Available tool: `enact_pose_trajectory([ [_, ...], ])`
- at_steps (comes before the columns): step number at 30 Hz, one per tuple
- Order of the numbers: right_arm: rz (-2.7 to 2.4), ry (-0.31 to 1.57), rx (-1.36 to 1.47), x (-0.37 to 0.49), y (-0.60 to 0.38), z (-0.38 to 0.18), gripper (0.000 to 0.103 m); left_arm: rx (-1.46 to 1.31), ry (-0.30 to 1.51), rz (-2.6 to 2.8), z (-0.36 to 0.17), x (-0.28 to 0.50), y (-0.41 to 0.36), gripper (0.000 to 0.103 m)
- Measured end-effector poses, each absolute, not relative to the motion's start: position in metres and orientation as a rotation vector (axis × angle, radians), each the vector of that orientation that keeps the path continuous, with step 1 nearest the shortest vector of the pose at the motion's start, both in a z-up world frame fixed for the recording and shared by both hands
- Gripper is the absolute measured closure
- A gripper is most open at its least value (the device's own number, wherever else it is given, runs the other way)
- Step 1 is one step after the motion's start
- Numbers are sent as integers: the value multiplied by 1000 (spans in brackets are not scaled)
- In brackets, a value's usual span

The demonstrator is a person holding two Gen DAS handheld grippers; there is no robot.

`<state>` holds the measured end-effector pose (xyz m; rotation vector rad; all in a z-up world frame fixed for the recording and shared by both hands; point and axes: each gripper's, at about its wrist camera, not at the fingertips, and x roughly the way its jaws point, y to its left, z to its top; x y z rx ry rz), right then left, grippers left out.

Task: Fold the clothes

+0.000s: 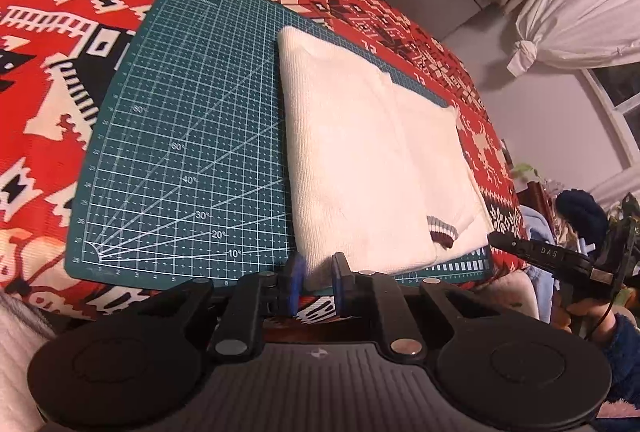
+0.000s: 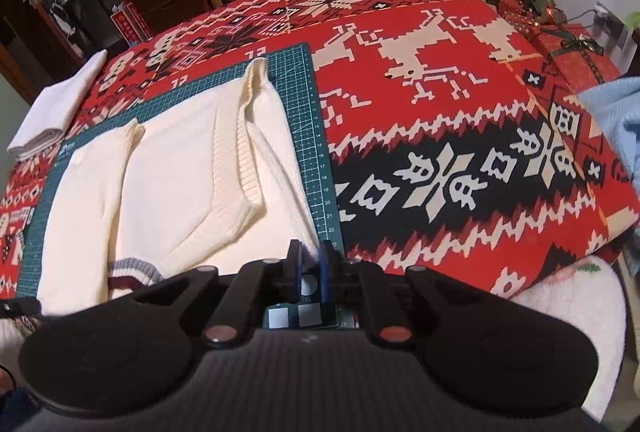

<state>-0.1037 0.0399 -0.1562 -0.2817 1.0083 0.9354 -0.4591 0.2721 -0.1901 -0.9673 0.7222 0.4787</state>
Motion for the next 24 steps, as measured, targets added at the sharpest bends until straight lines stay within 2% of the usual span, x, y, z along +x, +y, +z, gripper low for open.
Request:
enact_pose_trajectory([
  [4,934,990,-319,-107,42,-149,92,-941,712,493,-180,-461,273,89],
  [7,975,946,-357,-119,49,-135,82,-884,716,502,-169,-457,272,88],
  [9,1004,913,-384,-127,54,-126,75,-810,728,503,-159,-448,268,68],
  [10,1019,897,-397,-131,57,-121,73,-769,736,504,-154,-442,266,65],
  [13,1061,880,-450,-146,75,-119,55,-662,769,494,-146,-417,261,49],
  [14,1068,874,-476,-151,82,-120,44,-630,782,488,-145,-408,259,39],
  [15,1070,872,-505,-155,89,-123,32,-598,795,482,-144,-399,258,33],
  [18,1073,877,-553,-163,105,-134,18,-523,847,486,-149,-371,254,29],
  [21,1066,895,-574,-164,117,-144,10,-486,893,505,-161,-349,255,27],
  [24,1050,914,-601,-163,125,-154,2,-459,920,518,-171,-336,253,16],
])
